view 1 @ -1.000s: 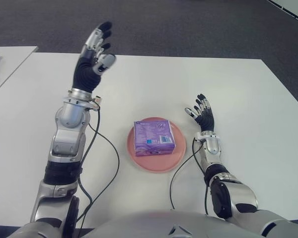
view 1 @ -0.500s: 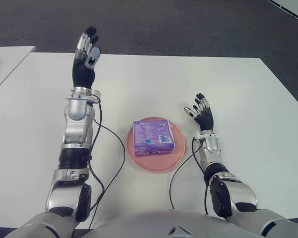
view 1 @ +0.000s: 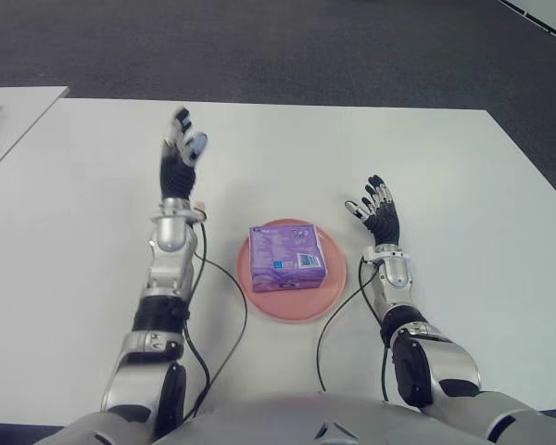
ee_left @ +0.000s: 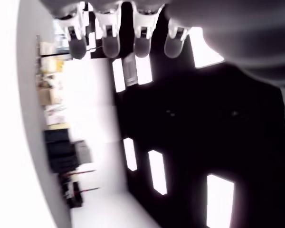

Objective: Put the tissue paper into the plate.

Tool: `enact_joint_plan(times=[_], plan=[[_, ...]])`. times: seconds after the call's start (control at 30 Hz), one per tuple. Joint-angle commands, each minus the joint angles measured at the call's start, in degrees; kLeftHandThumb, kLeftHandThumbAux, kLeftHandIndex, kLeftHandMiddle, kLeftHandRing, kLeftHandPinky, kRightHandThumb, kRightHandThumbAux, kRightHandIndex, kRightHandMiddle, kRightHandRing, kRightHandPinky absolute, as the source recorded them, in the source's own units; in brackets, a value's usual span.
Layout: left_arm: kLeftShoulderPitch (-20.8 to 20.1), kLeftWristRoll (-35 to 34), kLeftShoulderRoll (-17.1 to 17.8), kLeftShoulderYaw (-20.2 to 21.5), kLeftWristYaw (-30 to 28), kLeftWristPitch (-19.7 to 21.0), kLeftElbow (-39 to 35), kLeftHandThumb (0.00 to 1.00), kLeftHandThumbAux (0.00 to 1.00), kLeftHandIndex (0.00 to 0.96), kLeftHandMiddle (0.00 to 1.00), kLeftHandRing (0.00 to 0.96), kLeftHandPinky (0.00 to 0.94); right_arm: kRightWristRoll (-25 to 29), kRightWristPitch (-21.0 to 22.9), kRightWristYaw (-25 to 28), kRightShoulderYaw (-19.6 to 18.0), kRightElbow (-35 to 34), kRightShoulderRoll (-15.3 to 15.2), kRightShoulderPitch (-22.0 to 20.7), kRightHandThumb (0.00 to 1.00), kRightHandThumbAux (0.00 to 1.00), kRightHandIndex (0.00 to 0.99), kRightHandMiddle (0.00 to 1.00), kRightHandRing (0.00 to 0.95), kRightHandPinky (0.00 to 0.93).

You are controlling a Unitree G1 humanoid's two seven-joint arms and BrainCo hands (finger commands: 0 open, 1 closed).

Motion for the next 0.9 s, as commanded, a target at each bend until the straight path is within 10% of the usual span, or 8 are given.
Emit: enact_joint_plan(times=[0.03,0.5,0.9], plan=[[3.37,0.88,-1.25,-1.3,0.5,1.88,1.4,0.0,0.376,0.0,0.0,0.0,0.0,0.23,1.86,-0.19,0.04,1.59,0.8,2.53,0.08,0.783,0.006,0.0,0.0,0.018],[10.58,3.89,-3.35,-6.3,0.31,-0.68,5.78,0.0,0.424,0.0,0.0,0.0,0.0,0.17,1.81,-0.31,0.15,1.25,0.91,2.71,0.08,0.783,0.006,0.0,0.0,0.018],[6.1,-0.08,-1.68,-4.62,-4.57,-12.88,25.45,0.0,0.441,0.0,0.0,0.0,0.0,0.06,1.88,-0.52,0.25,1.26,1.05,2.65,0.08,0.783,0.006,0.0,0.0,0.018]])
